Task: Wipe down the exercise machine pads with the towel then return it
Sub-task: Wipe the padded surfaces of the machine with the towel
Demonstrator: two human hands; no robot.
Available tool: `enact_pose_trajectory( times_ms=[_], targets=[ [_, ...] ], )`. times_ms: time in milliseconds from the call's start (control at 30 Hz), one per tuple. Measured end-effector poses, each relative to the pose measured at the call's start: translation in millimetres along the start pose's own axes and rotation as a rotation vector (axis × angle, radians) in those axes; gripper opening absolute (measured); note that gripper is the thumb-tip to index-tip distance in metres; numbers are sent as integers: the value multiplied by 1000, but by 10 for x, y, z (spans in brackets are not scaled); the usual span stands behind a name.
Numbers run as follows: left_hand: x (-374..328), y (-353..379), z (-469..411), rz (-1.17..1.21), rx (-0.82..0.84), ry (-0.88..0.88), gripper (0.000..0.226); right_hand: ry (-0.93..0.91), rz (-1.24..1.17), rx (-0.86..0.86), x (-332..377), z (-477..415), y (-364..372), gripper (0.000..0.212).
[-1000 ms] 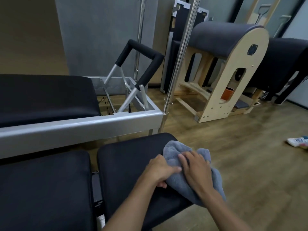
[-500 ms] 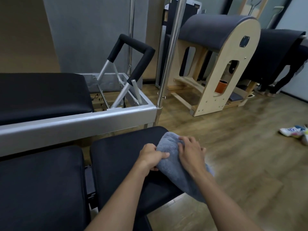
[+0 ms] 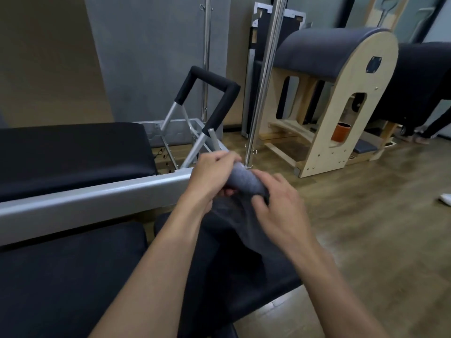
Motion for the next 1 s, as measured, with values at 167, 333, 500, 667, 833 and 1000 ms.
enact_pose_trajectory(
  times_ms=[167,333,500,667,833,1000],
  targets=[
    [-379,-268,-58,-475,-151,344,54,355,-707,4,-123,-368,-58,24],
    [402,-168,-123,-1027,-85,295,60,696,-634,144,-833,-306,488,19],
    [1710,6,159,-1230,180,67,60,420,260,316,-1236,132,920,47],
    [1521,-206,-95,-1209,-17,255,35,137,237,488,-625,391,1528,77],
    [1606,-699,-306,-1214,-105,65,35,125,367,457,-708,474,1638,89],
    [1723,-818,-442,-1253,-93,3,27,159,372,438,-902,214,1802,82]
  ],
)
Point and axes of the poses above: each hand's wrist, its own z-axis away from the middle knuckle, its own y-axis out of the palm, x = y × z, the point moved 5 cm from there along -z, towards the middle knuckle, and after that the axes turned 3 degrees about -z, right-handed, at the moved point
